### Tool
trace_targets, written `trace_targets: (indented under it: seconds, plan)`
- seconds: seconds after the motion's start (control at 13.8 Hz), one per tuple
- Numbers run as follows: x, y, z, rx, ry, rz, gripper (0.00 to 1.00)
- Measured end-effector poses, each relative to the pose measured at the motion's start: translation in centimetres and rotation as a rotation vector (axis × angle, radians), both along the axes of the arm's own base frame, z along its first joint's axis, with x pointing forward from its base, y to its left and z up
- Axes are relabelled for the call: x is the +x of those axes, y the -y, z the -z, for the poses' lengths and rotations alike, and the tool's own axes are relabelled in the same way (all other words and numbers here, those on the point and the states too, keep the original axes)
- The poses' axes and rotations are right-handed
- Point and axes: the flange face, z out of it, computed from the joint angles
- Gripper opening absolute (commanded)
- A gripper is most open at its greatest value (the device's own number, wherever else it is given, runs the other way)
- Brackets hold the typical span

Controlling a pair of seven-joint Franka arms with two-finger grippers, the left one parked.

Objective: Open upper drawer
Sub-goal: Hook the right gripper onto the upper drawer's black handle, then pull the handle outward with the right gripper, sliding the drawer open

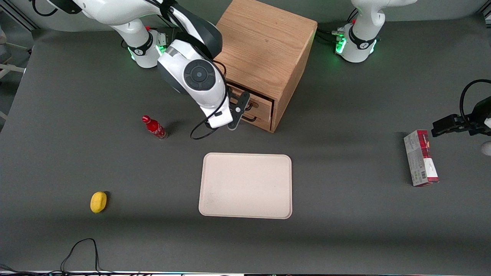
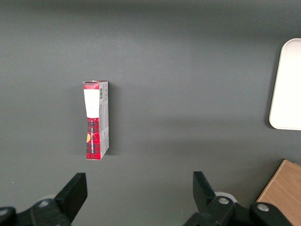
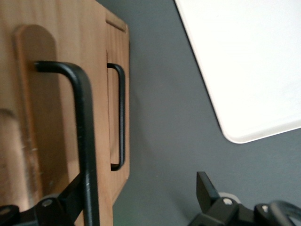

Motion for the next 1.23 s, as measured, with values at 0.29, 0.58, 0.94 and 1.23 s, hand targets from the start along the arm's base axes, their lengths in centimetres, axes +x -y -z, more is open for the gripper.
trace_targets:
  seconds: [0.29,0.58,0.94,1.23]
  plan:
    - [4.0,3.6,-0.7,0.014,0.037,-0.035,1.0]
    - [8.2,6.9,0.1,0.032,0.055,-0.045,1.0]
    - [13.3,11.5,-0.7,0.051,0.113,-0.047,1.0]
    - [15.6,13.8,-2.9,0.055,0.171,0.0,1.0]
